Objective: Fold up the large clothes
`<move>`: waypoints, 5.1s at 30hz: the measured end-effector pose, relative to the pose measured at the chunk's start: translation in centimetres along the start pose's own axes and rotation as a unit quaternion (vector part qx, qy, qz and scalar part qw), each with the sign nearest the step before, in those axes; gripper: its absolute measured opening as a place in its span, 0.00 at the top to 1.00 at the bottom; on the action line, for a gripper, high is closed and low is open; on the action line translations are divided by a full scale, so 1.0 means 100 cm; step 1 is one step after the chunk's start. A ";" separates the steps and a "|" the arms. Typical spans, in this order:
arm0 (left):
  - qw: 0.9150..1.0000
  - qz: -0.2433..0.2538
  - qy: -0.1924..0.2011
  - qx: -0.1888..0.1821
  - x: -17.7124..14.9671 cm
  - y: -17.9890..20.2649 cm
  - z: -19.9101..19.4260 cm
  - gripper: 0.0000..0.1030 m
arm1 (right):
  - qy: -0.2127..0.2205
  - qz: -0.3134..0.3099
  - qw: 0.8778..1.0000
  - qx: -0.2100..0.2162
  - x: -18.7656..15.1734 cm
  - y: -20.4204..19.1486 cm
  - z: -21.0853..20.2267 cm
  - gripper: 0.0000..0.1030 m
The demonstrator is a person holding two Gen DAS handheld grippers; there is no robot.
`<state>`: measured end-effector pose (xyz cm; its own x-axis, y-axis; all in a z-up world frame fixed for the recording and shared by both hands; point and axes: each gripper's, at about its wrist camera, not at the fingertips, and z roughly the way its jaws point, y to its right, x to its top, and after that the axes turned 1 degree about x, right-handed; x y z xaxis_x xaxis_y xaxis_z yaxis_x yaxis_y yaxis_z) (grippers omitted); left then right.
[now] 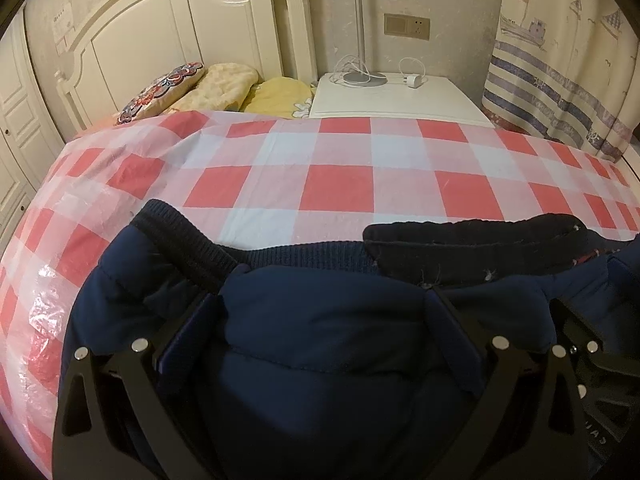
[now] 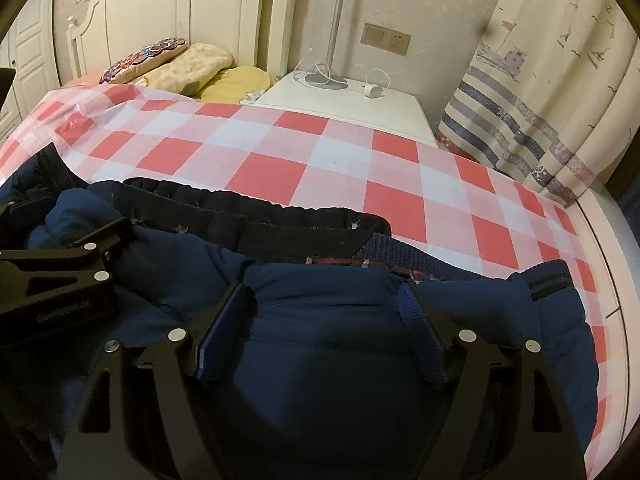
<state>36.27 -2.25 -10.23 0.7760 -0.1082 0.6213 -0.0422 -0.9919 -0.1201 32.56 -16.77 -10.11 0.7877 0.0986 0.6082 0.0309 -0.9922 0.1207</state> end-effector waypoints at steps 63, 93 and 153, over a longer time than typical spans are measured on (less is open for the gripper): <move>0.993 0.110 0.039 0.000 -0.043 0.009 -0.044 0.02 | -0.027 0.014 0.997 0.066 -0.046 0.038 -0.036 0.04; 0.996 0.075 0.011 -0.046 -0.007 -0.020 -0.046 0.02 | -0.043 0.148 0.986 0.060 -0.039 0.130 -0.005 0.04; 0.994 0.073 0.059 -0.060 -0.100 0.000 -0.090 0.02 | 0.023 -0.062 0.993 0.098 -0.104 -0.017 -0.088 0.04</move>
<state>22.82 -1.80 -9.52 0.6771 -0.2522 0.6913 -0.2293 -0.9650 -0.1275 18.88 -15.46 -9.78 0.7410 0.2199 0.6345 0.2487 -0.9675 0.0449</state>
